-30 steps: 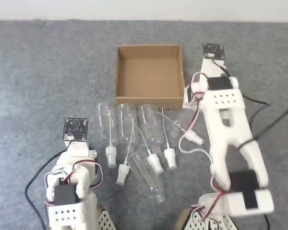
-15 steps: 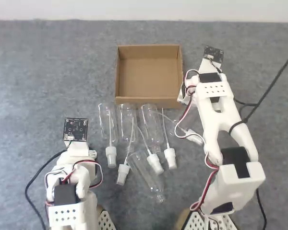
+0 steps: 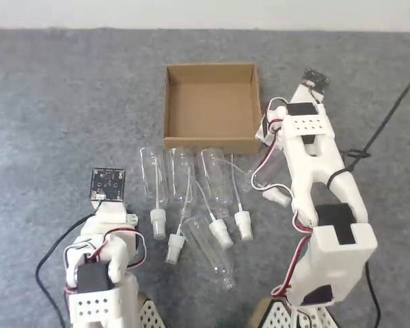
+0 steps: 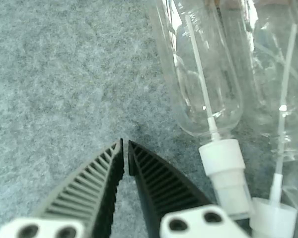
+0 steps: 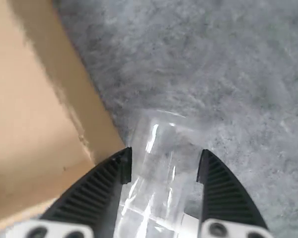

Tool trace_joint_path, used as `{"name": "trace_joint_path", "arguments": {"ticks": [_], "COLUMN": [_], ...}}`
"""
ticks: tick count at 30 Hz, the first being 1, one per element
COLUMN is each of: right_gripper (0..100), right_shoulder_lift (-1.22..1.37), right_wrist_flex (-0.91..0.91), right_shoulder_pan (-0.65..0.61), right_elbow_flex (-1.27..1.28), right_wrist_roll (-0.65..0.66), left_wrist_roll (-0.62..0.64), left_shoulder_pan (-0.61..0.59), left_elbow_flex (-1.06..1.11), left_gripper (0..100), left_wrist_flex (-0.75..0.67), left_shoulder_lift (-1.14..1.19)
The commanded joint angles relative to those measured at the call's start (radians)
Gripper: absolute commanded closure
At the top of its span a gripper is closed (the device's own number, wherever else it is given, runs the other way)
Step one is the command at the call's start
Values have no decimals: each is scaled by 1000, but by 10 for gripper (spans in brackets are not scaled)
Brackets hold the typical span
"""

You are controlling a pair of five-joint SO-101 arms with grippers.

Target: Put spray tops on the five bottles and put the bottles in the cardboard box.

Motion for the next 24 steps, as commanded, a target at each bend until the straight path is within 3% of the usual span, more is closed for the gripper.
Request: {"name": "trace_joint_path", "arguments": {"ticks": [1, 8, 15, 24], "right_gripper": [806, 800, 671, 861], "right_shoulder_lift": [45, 87, 124, 122], "right_wrist_flex": [-10, -10, -10, -10], "right_shoulder_pan": [31, 33, 31, 79], "right_elbow_flex": [-25, -28, -23, -28], "right_wrist_roll": [-114, -170, -233, -270], "left_wrist_roll": [-3, -3, -3, -3], "left_shoulder_pan": [-2, -2, -2, -2], "left_elbow_flex": [-12, -12, -12, -12], "left_gripper": [985, 985, 985, 985], "left_wrist_flex": [6, 6, 6, 6], "left_shoulder_lift": [-21, -21, -21, -21]}}
